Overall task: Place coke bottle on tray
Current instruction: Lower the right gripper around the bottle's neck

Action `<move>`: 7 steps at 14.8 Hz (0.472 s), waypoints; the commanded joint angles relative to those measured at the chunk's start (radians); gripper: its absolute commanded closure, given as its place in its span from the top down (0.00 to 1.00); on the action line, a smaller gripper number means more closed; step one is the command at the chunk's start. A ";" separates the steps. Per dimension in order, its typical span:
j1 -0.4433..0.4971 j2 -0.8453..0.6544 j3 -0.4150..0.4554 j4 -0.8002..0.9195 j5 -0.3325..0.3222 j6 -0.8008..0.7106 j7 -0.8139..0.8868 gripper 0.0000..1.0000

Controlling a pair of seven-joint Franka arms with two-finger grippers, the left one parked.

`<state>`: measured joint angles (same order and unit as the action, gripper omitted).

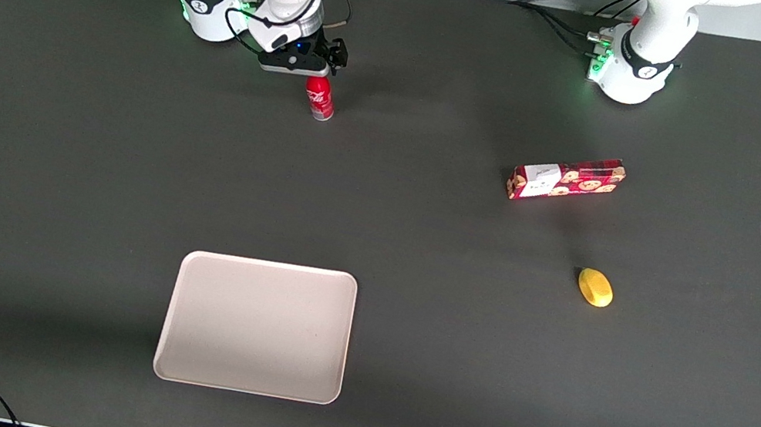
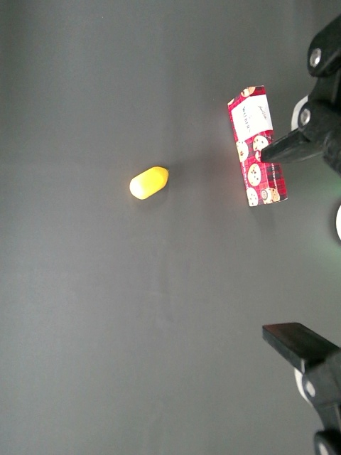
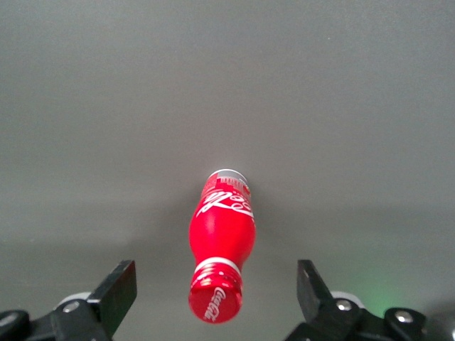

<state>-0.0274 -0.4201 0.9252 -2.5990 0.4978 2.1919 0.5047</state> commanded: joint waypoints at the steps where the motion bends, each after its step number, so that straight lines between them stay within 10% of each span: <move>1: -0.009 0.017 0.023 -0.007 0.022 0.023 0.011 1.00; 7: -0.008 0.021 0.024 -0.015 0.022 0.025 0.009 0.98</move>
<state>-0.0275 -0.4067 0.9376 -2.6056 0.4978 2.1970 0.5048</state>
